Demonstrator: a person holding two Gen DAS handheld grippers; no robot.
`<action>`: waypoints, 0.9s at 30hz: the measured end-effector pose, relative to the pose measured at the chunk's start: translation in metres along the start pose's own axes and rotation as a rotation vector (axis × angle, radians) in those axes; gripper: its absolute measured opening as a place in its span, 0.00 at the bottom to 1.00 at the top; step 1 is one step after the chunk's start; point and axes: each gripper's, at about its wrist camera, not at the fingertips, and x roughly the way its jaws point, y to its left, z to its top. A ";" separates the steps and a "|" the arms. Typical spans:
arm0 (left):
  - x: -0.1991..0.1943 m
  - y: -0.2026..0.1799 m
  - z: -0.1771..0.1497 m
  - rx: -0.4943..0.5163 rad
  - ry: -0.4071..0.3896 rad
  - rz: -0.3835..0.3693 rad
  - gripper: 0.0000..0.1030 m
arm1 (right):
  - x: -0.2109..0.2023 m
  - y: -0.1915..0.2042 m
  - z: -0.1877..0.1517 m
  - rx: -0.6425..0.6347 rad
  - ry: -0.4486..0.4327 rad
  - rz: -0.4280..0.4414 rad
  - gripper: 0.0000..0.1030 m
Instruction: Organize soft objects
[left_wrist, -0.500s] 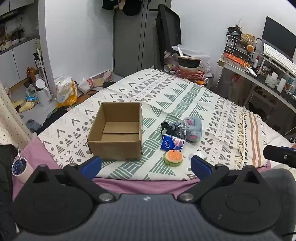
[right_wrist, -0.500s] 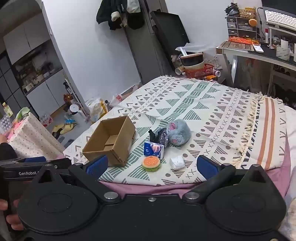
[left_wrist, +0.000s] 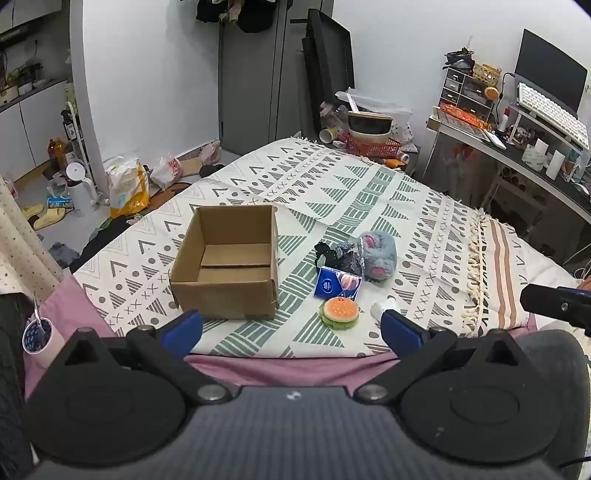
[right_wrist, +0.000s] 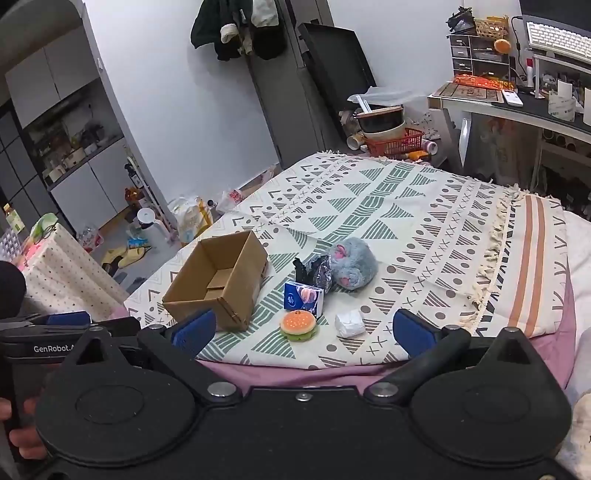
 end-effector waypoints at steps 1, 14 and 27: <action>-0.001 -0.001 0.000 0.000 0.001 0.000 0.99 | 0.000 0.000 0.000 -0.002 0.002 -0.001 1.00; -0.001 0.000 -0.003 -0.003 0.003 -0.001 0.99 | 0.001 0.001 0.000 -0.011 0.013 -0.010 1.00; -0.003 0.001 0.000 -0.007 -0.008 -0.006 0.99 | 0.001 0.000 0.001 -0.013 0.014 -0.023 1.00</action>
